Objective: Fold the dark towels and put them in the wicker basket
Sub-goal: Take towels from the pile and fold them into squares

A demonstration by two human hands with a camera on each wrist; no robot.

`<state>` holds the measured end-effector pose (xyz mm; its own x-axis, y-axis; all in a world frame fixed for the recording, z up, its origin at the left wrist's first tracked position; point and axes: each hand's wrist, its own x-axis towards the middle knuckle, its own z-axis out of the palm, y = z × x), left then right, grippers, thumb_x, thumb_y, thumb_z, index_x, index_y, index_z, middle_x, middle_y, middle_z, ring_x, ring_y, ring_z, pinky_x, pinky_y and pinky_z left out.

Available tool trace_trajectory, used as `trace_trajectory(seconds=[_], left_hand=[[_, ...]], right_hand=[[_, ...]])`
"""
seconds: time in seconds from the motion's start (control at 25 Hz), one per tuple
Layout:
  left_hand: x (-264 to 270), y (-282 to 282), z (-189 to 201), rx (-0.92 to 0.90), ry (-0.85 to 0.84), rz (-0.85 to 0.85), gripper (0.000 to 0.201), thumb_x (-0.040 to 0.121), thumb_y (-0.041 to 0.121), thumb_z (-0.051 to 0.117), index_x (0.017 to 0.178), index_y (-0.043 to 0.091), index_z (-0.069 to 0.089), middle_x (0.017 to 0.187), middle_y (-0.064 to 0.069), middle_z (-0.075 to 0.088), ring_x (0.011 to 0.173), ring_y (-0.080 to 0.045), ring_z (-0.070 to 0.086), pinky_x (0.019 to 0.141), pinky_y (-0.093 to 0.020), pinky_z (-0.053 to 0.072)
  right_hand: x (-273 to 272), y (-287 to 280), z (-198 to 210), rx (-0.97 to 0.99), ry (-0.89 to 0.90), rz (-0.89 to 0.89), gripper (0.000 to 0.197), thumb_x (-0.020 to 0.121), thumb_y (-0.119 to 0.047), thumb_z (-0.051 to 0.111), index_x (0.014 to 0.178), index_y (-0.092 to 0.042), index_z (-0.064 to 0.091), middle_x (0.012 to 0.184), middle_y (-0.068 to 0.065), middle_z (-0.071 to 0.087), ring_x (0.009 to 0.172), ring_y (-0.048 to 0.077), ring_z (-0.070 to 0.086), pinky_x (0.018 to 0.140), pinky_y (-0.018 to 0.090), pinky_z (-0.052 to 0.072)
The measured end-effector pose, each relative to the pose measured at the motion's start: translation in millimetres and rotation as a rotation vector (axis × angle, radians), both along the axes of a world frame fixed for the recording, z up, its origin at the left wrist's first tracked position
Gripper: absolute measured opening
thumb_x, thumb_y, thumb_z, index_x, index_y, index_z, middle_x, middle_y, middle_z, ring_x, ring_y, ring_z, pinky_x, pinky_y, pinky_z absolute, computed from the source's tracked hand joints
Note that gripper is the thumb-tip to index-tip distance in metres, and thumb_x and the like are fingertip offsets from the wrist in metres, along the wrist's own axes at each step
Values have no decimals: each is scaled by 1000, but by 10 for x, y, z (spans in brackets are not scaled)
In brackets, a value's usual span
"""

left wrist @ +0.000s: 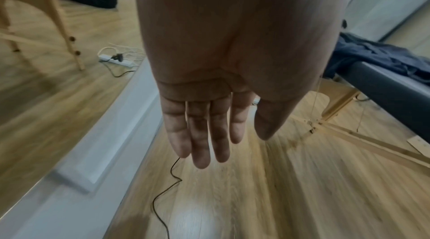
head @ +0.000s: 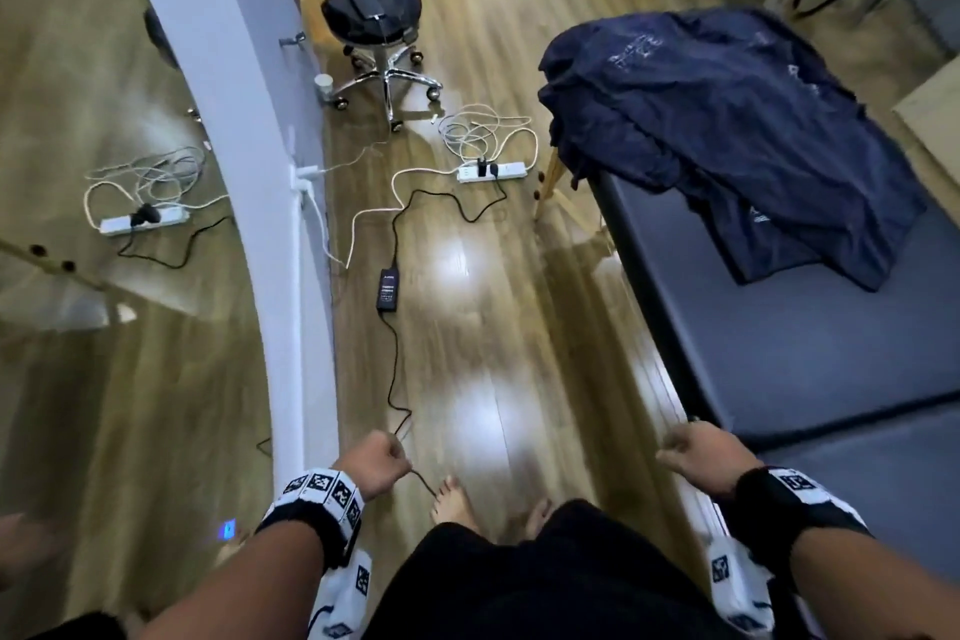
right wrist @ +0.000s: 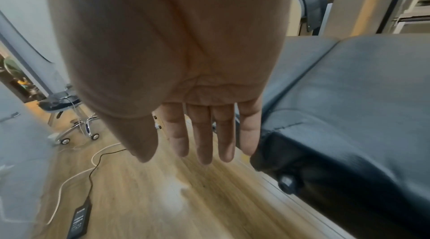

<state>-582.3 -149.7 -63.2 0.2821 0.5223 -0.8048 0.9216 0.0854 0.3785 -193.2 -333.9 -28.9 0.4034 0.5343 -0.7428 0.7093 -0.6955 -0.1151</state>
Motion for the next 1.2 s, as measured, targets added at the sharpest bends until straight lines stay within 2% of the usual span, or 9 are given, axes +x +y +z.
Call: trace_trajectory(seconds=[0.16,0.36,0.44,0.52,0.68,0.88,1.0,1.12,1.2], left_hand=[[333,539,-68,8,36,-129,20,91,19,61,71,16,61,55,5,53,49,-6,48,45,-18,36],[875,1522,-8,62,113,-306,19,88,24,60,69,17,61,70,-3,62,64,-19,59,66,-28,53],[1129,1878,165,109,128,-389,17,87,21,59,72,15,61,65,-4,58,59,-18,56,58,-25,46],[1448,2258,339,165,87,-418,15,88,21,61,74,16,60,64,-1,57,59,-13,54,56,-22,41],[2097,2973,428,214,-5,-439,12,82,28,64,73,23,59,77,-5,67,78,-23,66,73,-29,53],[3116,3477,387,240,-120,-655,9,86,23,62,78,19,60,73,-1,63,77,-26,64,68,-30,48],[3967,3707,404,284,-218,-835,17,87,25,59,85,9,64,88,-11,70,87,-28,65,75,-32,50],[4696,3843,510,362,-302,-959,13,86,29,57,94,22,63,101,-6,71,97,-27,65,82,-30,51],[5111,3947,521,440,-353,-1034,21,86,29,55,105,26,61,111,-4,66,106,-29,62,90,-37,51]], right_hand=[[133,336,-89,-64,29,-25,14,89,-43,66,94,-31,66,104,-5,69,107,18,66,88,24,47],[418,1156,-236,-17,113,-43,10,90,-43,65,90,-33,64,106,-5,71,102,15,66,89,26,50],[505,1503,-193,32,129,-55,11,89,-43,66,92,-32,66,105,-5,71,97,14,66,85,26,51],[633,1867,-122,96,138,-81,11,90,-41,66,93,-31,68,103,-5,72,96,15,66,83,25,50],[915,2382,50,189,125,-145,8,91,-37,67,92,-30,64,109,-1,72,107,19,65,89,27,49],[1364,2691,253,279,59,-293,18,91,-36,64,101,-23,73,107,2,74,107,23,66,85,26,47],[1709,2844,444,290,-26,-383,21,90,-35,64,100,-21,74,109,3,75,108,24,66,85,26,47],[2000,2982,573,274,-95,-452,21,88,-36,63,98,-20,73,109,5,74,108,27,66,87,29,49],[2132,3120,636,254,-116,-484,21,87,-35,63,98,-20,73,107,4,75,105,26,67,87,31,51]])
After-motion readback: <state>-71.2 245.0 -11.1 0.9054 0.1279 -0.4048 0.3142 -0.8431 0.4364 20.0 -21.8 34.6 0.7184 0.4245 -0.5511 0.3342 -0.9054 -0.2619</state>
